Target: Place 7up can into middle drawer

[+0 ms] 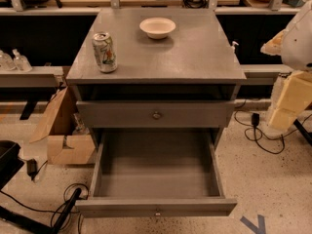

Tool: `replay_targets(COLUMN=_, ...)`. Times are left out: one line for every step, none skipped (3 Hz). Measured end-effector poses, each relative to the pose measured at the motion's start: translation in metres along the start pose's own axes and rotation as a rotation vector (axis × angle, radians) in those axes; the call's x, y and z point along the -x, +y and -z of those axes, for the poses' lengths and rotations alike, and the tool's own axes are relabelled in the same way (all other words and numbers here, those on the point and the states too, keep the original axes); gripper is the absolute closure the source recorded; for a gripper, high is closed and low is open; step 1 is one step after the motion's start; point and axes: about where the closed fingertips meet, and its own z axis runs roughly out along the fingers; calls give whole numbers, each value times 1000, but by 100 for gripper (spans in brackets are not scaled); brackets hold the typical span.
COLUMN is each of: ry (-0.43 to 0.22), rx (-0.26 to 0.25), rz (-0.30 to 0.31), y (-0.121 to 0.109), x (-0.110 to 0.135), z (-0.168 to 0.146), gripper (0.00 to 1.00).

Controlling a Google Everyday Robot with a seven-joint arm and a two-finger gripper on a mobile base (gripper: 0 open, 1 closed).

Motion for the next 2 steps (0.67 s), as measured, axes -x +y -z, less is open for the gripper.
replay_targets(ry=0, rx=0, rz=0, y=0, x=0, z=0, gripper=0)
replay_targets(ry=-48, rx=-29, rz=-6, y=-5, x=6, z=3, gripper=0)
